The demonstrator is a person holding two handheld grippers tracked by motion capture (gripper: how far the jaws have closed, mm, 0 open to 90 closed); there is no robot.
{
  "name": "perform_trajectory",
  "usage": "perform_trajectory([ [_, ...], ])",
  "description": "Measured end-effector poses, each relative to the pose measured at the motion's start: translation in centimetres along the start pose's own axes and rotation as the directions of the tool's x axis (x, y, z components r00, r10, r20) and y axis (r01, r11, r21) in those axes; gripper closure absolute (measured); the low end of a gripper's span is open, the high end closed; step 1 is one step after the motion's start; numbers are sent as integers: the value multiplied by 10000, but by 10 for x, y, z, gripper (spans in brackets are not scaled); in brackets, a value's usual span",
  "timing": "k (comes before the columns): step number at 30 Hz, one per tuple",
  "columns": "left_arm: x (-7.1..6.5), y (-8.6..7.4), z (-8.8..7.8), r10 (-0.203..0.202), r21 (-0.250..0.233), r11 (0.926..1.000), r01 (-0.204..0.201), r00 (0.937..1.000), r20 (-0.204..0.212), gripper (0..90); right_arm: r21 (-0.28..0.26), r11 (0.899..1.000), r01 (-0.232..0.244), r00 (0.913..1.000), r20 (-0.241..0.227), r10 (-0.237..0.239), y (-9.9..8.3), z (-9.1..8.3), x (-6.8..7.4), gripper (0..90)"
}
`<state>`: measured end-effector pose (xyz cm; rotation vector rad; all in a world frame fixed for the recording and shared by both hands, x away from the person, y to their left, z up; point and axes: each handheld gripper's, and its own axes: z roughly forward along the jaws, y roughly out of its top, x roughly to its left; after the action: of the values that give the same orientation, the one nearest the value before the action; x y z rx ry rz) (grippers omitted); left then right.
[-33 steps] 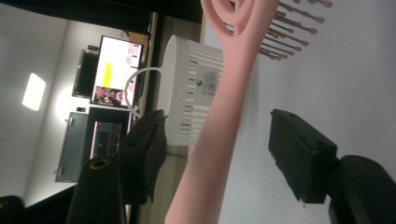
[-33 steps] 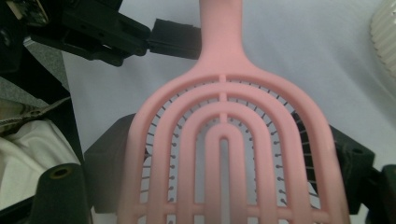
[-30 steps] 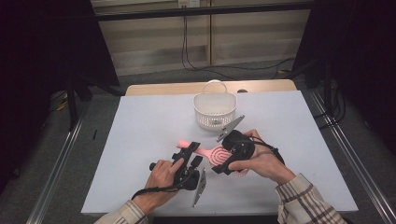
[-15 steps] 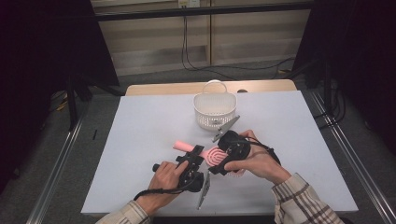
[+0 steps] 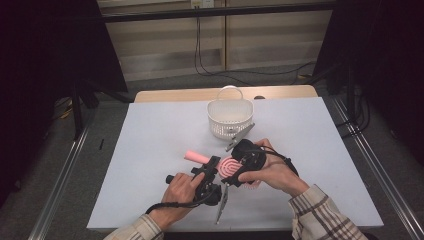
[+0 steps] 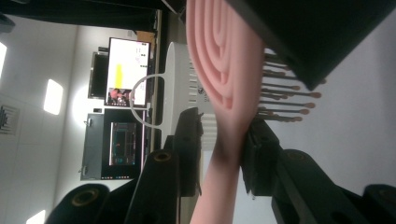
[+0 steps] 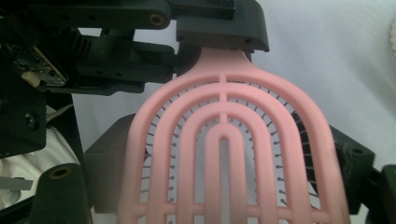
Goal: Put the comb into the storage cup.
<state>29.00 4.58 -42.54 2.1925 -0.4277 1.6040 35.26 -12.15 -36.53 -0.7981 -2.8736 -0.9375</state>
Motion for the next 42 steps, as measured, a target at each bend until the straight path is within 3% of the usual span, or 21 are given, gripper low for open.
perform_trajectory([
  [4, -1, -1, 1, -252, -53, 9997, 253, 9997, 38, 716, -16, 10000, 33, 10000, 10, -33, 0, 0, -1, 197],
  [26, -5, 0, 3, 196, -73, 9998, -196, 9998, -17, 791, 39, 9999, -135, 9999, -51, 135, 1, 1, -1, 196],
  [33, -4, -1, 2, -82, -198, 9998, 77, 9997, -239, 798, -120, 9994, -322, 9993, -169, 320, 1, -2, -2, 190],
  [39, -3, -2, 2, -278, -195, 9994, 277, 9996, -55, 805, -177, 9995, -258, 9994, -227, 254, 2, -4, -3, 157],
  [42, -3, -3, 2, -163, -183, 9997, 163, 9999, 31, 806, -134, 9997, -217, 9997, -127, 215, 3, -6, -3, 134],
])
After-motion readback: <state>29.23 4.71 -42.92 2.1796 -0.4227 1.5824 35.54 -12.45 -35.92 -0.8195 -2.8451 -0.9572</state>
